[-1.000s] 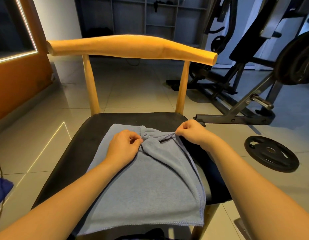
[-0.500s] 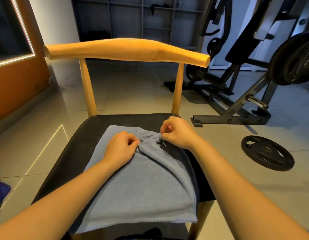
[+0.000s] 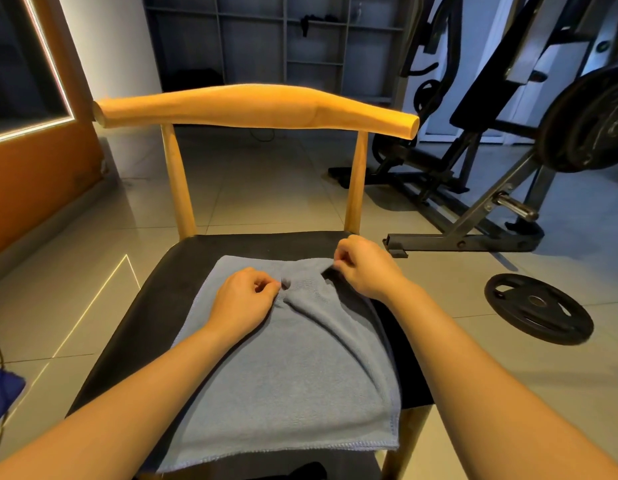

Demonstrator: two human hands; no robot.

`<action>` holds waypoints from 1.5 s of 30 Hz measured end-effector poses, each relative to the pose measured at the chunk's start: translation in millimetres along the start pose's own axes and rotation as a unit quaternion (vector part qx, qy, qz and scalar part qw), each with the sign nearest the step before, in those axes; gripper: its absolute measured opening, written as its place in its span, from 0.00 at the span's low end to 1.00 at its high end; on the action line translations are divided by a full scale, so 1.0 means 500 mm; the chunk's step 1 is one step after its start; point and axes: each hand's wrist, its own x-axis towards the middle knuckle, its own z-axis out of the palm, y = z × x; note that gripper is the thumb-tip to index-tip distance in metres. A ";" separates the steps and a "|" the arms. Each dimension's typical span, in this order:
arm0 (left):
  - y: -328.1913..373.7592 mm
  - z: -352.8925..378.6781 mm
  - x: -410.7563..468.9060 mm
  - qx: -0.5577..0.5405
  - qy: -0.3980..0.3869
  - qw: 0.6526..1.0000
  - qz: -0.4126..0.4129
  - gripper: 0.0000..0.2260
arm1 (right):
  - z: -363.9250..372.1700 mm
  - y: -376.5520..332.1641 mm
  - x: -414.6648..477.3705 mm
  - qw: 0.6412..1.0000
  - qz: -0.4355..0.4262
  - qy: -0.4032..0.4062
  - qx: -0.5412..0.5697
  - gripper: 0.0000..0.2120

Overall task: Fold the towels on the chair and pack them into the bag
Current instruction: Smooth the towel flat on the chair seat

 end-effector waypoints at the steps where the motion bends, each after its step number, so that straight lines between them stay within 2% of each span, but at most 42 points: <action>1: -0.001 0.001 0.000 0.003 0.003 1.000 0.000 0.07 | -0.009 0.012 0.002 0.998 0.036 0.007 0.051 0.06; 3: -0.003 0.003 0.001 0.025 0.000 1.000 0.008 0.08 | -0.017 0.038 0.007 0.985 0.126 0.017 0.119 0.06; 5: -0.001 0.003 0.006 0.072 -0.024 0.997 0.026 0.08 | -0.016 0.063 0.013 0.972 0.202 0.037 0.116 0.06; 7: 0.007 -0.007 0.017 0.119 -0.047 0.991 0.045 0.08 | -0.014 0.069 0.012 0.966 0.233 0.045 0.105 0.07; 11: 0.011 -0.042 0.071 0.233 0.003 0.968 0.097 0.10 | -0.015 0.053 0.008 0.973 0.193 -0.003 0.130 0.08; 12: 0.005 -0.047 0.086 0.264 -0.019 0.959 0.096 0.14 | -0.012 0.049 0.009 0.976 0.180 -0.016 0.122 0.07; 14: -0.015 -0.050 0.105 0.314 -0.121 0.939 0.072 0.24 | -0.001 0.044 0.016 0.984 0.161 -0.024 0.074 0.06; 16: -0.038 -0.043 0.107 0.349 -0.208 0.912 0.052 0.30 | 0.015 0.042 0.022 0.988 0.154 -0.017 0.014 0.05; 18: -0.056 -0.036 0.101 0.360 -0.229 0.903 0.044 0.32 | 0.028 0.042 0.030 0.989 0.147 -0.008 -0.015 0.05; 23: -0.053 -0.033 0.093 0.378 -0.229 0.897 0.039 0.41 | 0.030 0.046 0.049 0.990 0.137 0.022 0.001 0.05; 32: -0.066 -0.023 0.097 0.375 -0.213 0.901 0.047 0.44 | 0.012 0.082 0.051 0.992 0.123 0.009 0.035 0.03; 37: -0.068 -0.022 0.096 0.377 -0.203 0.902 0.051 0.38 | 0.004 0.100 0.046 0.990 0.124 -0.008 0.067 0.02; 40: -0.071 -0.022 0.096 0.378 -0.203 0.902 0.052 0.38 | 0.003 0.107 0.048 0.989 0.123 -0.012 0.074 0.05; 43: -0.073 -0.022 0.098 0.376 -0.202 0.903 0.053 0.43 | -0.010 0.115 0.049 0.978 0.157 0.020 0.137 0.06; 45: -0.074 -0.021 0.099 0.374 -0.199 0.904 0.056 0.48 | -0.013 0.121 0.053 0.956 0.202 0.055 0.205 0.06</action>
